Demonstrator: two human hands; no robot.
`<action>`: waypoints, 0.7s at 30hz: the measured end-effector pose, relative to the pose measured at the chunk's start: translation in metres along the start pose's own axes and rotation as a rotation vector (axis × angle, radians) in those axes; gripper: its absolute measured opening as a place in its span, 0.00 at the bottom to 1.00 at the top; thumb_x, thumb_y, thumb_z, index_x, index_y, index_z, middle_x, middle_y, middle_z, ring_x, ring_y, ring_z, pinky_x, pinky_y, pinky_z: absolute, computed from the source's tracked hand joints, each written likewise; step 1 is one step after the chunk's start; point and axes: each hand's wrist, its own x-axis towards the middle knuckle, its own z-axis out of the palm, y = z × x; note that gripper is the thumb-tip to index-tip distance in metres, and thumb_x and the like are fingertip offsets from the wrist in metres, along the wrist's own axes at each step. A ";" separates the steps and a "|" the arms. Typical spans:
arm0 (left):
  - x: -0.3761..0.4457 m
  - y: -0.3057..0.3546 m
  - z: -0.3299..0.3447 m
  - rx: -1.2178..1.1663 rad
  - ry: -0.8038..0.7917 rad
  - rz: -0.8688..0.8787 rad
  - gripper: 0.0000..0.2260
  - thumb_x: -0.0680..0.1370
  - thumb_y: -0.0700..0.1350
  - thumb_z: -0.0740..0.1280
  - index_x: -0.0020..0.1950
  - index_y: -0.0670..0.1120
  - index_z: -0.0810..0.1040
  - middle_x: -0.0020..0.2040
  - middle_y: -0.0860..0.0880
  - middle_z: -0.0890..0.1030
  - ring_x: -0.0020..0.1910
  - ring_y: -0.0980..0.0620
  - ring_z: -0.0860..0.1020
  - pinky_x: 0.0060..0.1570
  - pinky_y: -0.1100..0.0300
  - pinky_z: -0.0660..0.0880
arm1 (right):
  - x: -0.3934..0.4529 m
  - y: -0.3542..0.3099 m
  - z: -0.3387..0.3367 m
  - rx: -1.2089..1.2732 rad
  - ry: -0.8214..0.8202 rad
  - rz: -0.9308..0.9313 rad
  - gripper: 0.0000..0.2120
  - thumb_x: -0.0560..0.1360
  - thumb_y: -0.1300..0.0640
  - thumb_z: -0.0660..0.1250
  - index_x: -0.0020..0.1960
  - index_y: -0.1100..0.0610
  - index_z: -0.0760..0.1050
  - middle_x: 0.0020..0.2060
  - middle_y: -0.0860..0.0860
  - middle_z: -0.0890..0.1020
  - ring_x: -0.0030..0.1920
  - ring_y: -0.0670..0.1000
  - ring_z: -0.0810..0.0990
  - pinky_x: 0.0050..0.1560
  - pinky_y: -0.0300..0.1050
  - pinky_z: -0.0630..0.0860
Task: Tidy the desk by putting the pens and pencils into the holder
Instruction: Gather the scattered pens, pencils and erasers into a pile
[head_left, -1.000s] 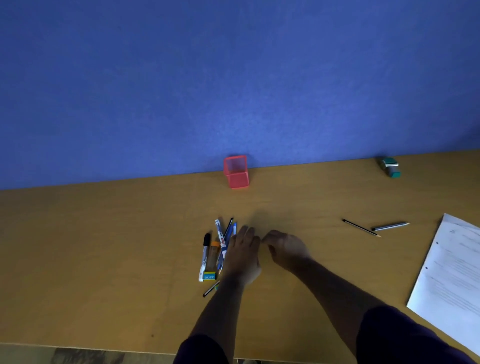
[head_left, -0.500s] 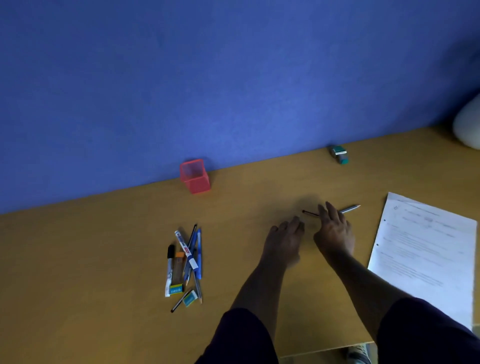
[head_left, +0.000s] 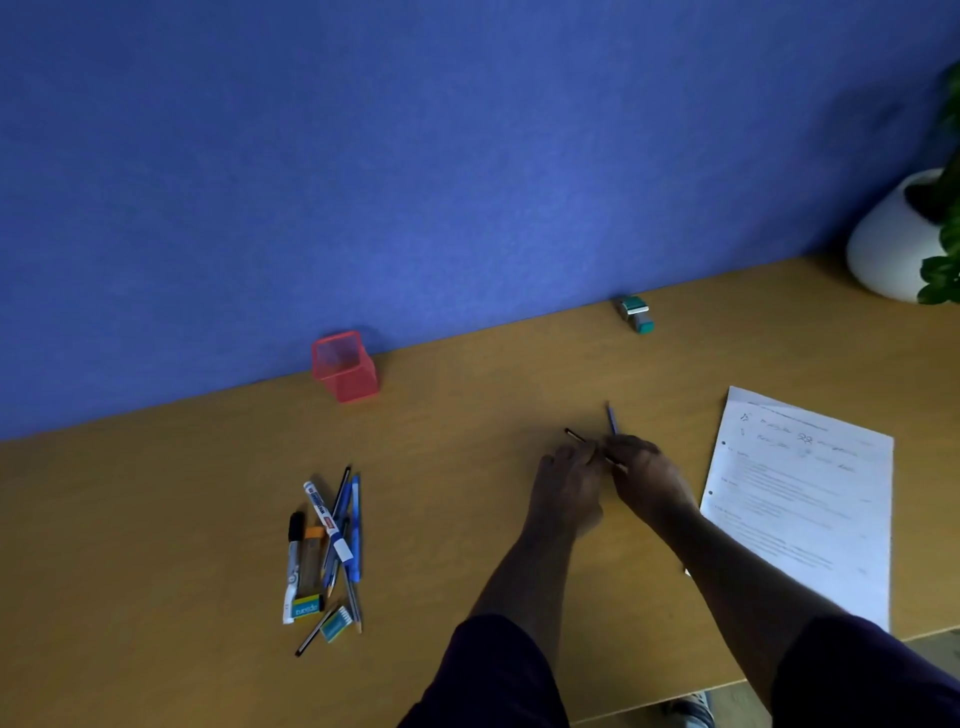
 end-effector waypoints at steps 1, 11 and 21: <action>0.000 -0.001 0.000 0.001 0.005 -0.004 0.30 0.73 0.37 0.69 0.74 0.46 0.69 0.74 0.46 0.69 0.68 0.42 0.69 0.63 0.45 0.69 | -0.001 0.000 0.000 0.004 0.007 -0.038 0.15 0.76 0.68 0.65 0.59 0.57 0.81 0.59 0.53 0.82 0.59 0.54 0.80 0.55 0.52 0.80; -0.015 -0.025 -0.008 0.007 0.128 -0.040 0.15 0.74 0.36 0.67 0.60 0.45 0.79 0.59 0.46 0.78 0.56 0.42 0.78 0.52 0.47 0.75 | 0.000 -0.031 0.018 -0.044 -0.043 -0.125 0.08 0.71 0.72 0.65 0.43 0.63 0.81 0.43 0.58 0.83 0.45 0.58 0.82 0.42 0.53 0.79; -0.054 -0.070 -0.012 0.006 0.208 -0.228 0.08 0.76 0.46 0.66 0.52 0.45 0.81 0.52 0.45 0.77 0.46 0.41 0.79 0.47 0.50 0.73 | -0.006 -0.086 0.044 -0.015 -0.219 -0.178 0.12 0.60 0.59 0.81 0.39 0.53 0.81 0.36 0.49 0.82 0.35 0.46 0.81 0.33 0.35 0.75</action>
